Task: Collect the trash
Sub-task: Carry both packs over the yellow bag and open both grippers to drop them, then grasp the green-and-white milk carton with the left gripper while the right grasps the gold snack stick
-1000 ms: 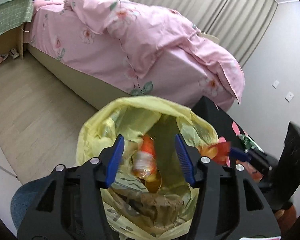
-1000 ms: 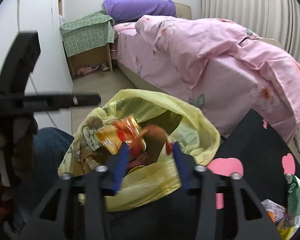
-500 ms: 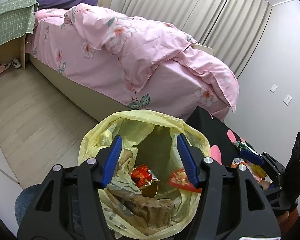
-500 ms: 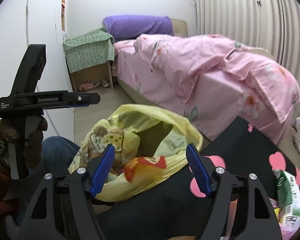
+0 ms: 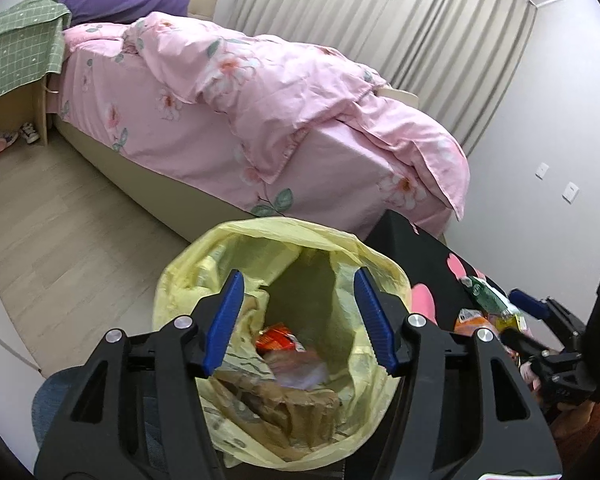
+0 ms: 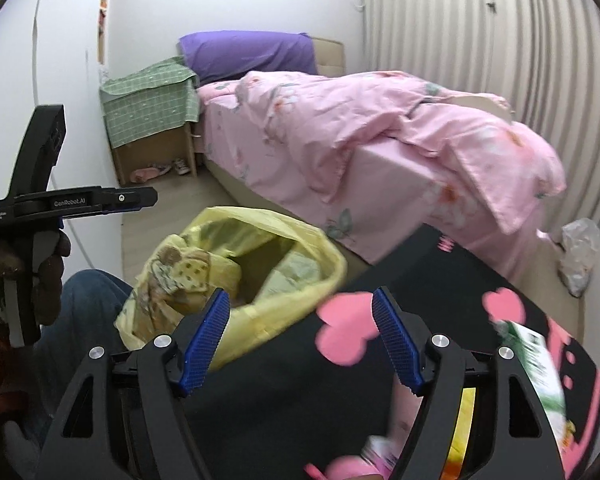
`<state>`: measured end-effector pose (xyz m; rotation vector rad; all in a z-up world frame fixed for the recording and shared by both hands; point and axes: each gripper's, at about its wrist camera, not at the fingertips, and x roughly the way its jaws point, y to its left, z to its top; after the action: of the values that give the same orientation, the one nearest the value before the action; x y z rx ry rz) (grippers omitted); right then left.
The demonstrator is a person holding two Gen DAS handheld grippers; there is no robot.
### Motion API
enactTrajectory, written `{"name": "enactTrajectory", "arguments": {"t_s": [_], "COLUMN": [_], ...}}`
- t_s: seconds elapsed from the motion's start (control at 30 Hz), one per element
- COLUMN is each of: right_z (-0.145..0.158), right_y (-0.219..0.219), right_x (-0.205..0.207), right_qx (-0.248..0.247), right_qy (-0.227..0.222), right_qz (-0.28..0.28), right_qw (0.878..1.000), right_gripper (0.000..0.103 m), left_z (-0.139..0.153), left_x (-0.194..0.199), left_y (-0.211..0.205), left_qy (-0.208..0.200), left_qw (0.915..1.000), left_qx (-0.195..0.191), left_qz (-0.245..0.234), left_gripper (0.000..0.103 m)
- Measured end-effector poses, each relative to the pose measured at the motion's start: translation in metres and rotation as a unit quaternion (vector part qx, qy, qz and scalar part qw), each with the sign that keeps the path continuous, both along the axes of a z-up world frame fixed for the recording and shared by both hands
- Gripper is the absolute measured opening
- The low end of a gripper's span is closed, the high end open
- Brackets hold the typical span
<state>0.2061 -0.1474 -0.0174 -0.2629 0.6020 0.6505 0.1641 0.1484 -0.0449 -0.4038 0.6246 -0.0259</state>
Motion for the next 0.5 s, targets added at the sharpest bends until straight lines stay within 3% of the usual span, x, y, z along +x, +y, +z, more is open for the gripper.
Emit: {"name": "enactTrajectory", "arguments": {"t_s": [0.23, 0.4, 0.5], "right_z": [0.007, -0.003, -0.013], "right_y": [-0.083, -0.148, -0.174], "right_x": [-0.021, -0.039, -0.048], "right_qx": [-0.027, 0.003, -0.008], "right_qy": [-0.029, -0.008, 0.003], "right_qz": [-0.142, -0.212, -0.256], "right_qw": [0.989, 0.977, 0.967], "right_gripper": [0.070, 0.070, 0.070], "left_z": [-0.001, 0.007, 0.011], "left_x": [0.011, 0.025, 0.035], "left_y": [-0.051, -0.110, -0.152], "left_qy": [-0.012, -0.018, -0.018], "left_qw": [0.9962, 0.9824, 0.9737], "left_qx": [0.009, 0.012, 0.023], "left_qz": [-0.086, -0.185, -0.226], "left_gripper": [0.056, 0.060, 0.060]}}
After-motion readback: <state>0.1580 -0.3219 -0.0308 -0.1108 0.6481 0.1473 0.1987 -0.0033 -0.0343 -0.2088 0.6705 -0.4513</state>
